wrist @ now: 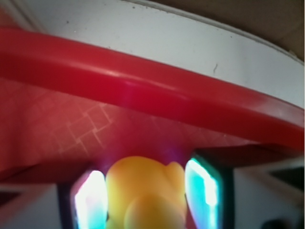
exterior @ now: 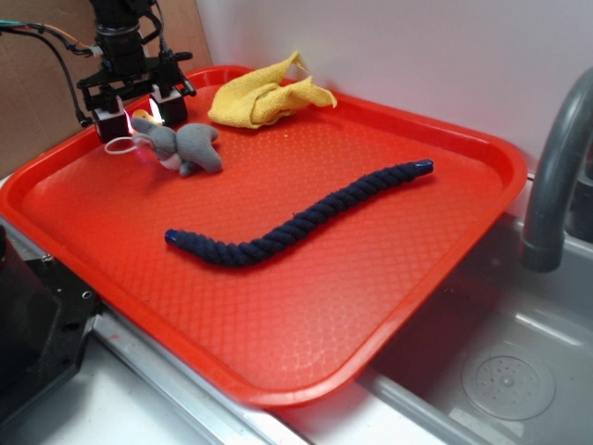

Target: Grab the yellow duck.

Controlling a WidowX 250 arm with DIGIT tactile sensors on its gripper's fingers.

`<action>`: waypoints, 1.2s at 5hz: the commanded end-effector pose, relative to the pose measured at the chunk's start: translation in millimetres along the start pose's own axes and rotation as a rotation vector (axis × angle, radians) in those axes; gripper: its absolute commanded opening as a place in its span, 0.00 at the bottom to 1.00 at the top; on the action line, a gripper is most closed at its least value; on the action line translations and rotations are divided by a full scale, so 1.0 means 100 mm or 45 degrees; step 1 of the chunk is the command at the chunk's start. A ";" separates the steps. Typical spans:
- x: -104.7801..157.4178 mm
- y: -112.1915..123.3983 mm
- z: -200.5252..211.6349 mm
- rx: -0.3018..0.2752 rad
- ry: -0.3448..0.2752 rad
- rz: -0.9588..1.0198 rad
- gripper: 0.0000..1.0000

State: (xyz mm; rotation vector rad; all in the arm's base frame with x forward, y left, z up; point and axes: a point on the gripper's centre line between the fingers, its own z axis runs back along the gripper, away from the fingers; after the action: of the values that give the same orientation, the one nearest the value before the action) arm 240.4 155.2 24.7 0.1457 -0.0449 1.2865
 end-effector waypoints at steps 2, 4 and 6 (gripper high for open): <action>-0.55 0.21 1.53 -0.311 -0.277 -0.763 0.00; -1.05 0.09 1.77 -0.386 -0.159 -1.340 0.00; -1.37 -0.16 1.79 -0.307 -0.071 -1.502 0.00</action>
State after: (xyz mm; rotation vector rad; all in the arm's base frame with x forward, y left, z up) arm 234.1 -20.3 171.1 -0.0018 -0.0866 0.0977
